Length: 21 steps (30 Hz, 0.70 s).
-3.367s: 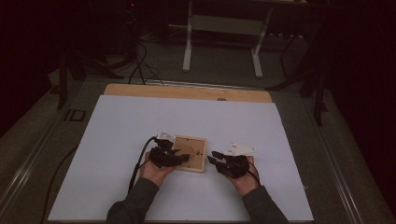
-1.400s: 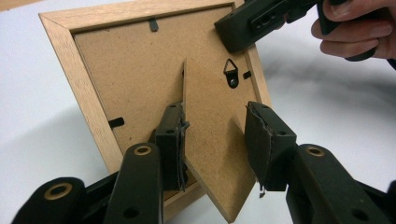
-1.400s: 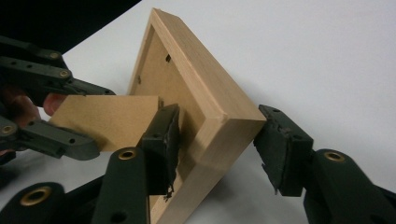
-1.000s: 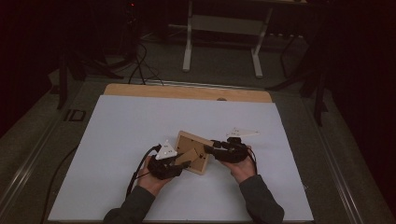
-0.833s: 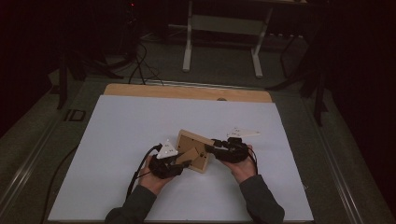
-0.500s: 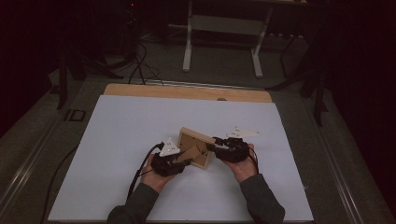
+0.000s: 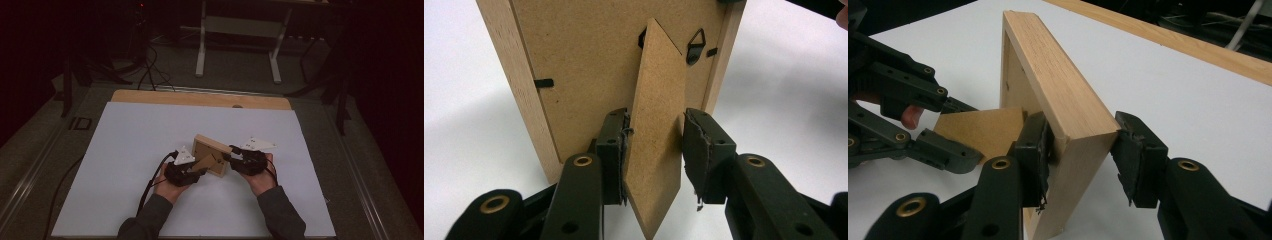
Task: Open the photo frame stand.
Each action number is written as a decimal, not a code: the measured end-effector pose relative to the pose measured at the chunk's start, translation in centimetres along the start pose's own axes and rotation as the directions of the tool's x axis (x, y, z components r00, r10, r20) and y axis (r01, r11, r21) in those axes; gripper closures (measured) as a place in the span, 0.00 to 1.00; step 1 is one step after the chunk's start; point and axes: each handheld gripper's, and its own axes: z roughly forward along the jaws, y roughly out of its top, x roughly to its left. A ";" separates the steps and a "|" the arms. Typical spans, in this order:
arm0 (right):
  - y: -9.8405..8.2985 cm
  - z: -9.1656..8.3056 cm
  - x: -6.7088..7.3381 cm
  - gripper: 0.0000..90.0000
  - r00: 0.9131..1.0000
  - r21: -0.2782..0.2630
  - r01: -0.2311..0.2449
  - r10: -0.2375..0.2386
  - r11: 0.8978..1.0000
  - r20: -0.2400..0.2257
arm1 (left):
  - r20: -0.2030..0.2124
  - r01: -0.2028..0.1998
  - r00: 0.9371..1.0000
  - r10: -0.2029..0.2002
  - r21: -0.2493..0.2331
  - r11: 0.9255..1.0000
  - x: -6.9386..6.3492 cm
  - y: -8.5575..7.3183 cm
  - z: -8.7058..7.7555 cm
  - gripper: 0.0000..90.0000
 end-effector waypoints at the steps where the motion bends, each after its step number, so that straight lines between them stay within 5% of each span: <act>1: 0.0 0.0 0.0 0.65 1.000 -0.002 0.003 -0.003 1.000 -0.001 | 0.000 -0.001 1.000 0.001 0.002 1.000 0.0 0.0 0.0 0.71; 21: -0.1 -0.3 0.9 0.66 0.998 0.001 0.053 -0.053 0.999 -0.017 | 0.035 0.017 0.999 -0.017 -0.020 1.000 0.1 -0.4 -1.2 0.64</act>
